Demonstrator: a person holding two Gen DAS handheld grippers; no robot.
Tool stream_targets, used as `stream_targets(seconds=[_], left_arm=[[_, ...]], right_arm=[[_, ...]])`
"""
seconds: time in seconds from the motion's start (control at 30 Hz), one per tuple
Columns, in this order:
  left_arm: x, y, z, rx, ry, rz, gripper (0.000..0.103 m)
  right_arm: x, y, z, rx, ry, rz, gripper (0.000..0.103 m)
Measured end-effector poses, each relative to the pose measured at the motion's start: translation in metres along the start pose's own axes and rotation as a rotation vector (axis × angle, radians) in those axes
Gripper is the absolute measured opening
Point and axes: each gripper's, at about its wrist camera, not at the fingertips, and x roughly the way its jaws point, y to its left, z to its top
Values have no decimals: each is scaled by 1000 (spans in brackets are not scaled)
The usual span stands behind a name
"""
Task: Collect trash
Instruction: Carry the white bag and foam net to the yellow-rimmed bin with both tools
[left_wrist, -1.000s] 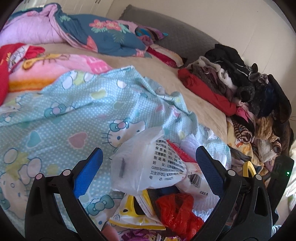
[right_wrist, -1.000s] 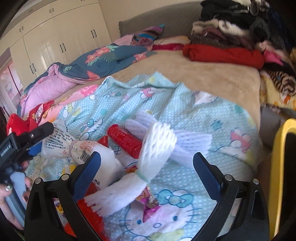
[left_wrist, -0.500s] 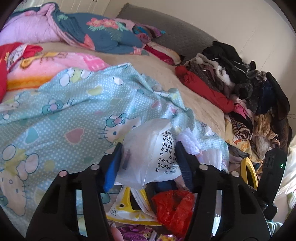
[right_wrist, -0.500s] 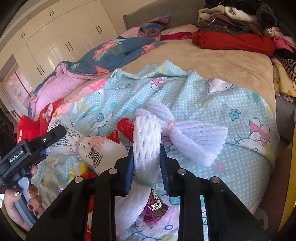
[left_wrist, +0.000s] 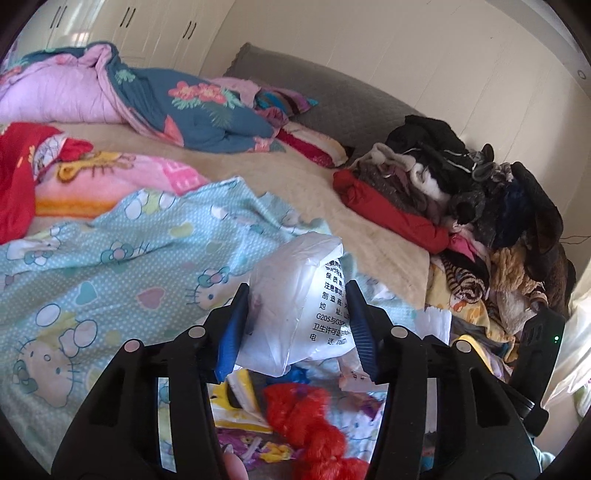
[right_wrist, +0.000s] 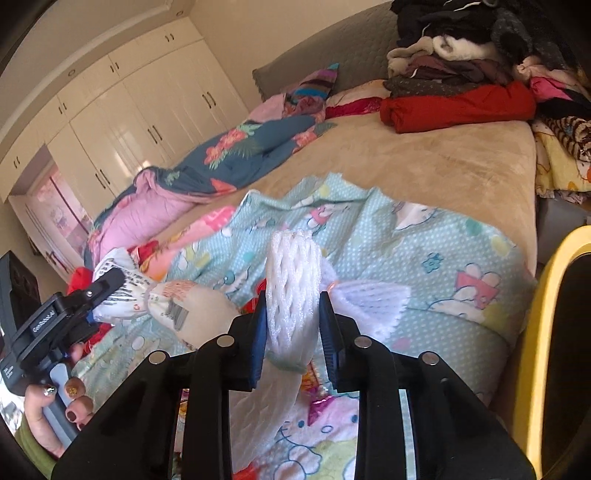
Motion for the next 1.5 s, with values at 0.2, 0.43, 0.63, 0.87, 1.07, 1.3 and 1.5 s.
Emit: stream_targets(seconds=[0.2,0.43,0.63,0.87,1.07,1.3,1.5], left_arm=[[-9,-29,1,22,-23,-17,43],[-7,-65,-9,63,-6,-48,43],[-3,-94,-19,98,13,-80,43],[0,-124,-33,142,33,-114,44],[3,-144,-44,173,51,-137,44],[7,-162,-54,194,69,-156,44],[12,-177,-66,228,93,-166,44]], right_arm=[[-29,-16,5,16,-44,-16,25],[-58,-33,7,8,-89,-53,25],[-82,-50,9,13,-110,-81,25],[-108,-68,11,24,-136,-106,25],[-129,-85,8,41,-151,-138,25],[-152,-101,7,58,-171,-171,25],[-162,-118,3,74,-178,-216,25]])
